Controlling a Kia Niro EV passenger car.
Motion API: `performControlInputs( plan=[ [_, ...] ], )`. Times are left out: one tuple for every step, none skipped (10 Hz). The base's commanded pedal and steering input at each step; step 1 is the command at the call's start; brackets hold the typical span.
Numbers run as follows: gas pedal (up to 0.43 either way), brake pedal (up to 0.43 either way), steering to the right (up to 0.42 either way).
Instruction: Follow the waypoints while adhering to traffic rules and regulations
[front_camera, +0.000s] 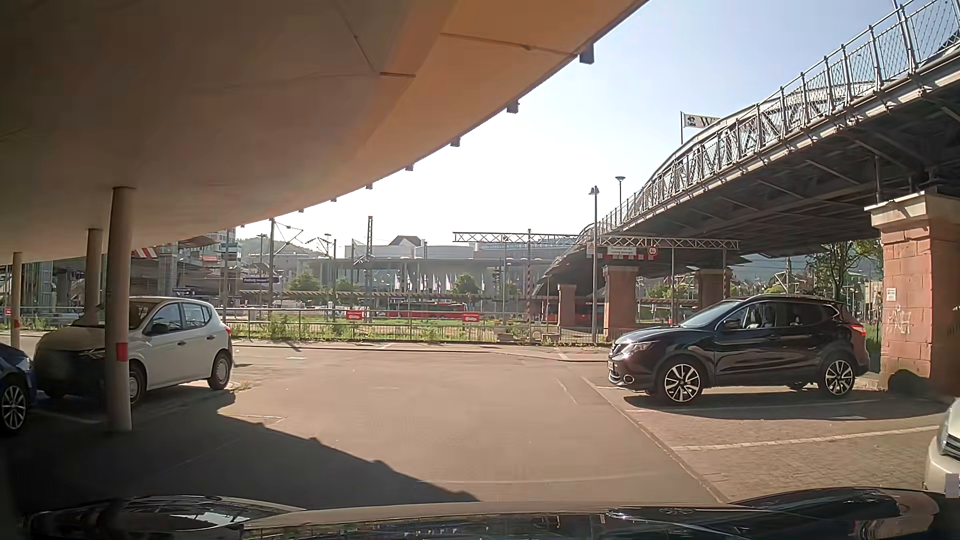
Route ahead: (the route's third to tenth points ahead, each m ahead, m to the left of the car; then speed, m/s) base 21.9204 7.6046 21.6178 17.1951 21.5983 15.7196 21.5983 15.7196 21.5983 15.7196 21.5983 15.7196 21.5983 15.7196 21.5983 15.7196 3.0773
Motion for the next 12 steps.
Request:
performControlInputs(
  plan=[
    [0.000, 0.000, 0.034],
    [0.000, 0.000, 0.034],
    [0.000, 0.000, 0.033],
    [0.000, 0.000, 0.026],
    [0.000, 0.000, 0.015],
    [0.000, 0.000, 0.008],
    [0.000, 0.000, 0.001],
    [0.000, 0.000, -0.001],
    [0.000, 0.000, -0.004],
    [0.000, 0.000, -0.008],
    [0.000, 0.000, -0.010],
    [0.000, 0.000, -0.010]
  ],
)
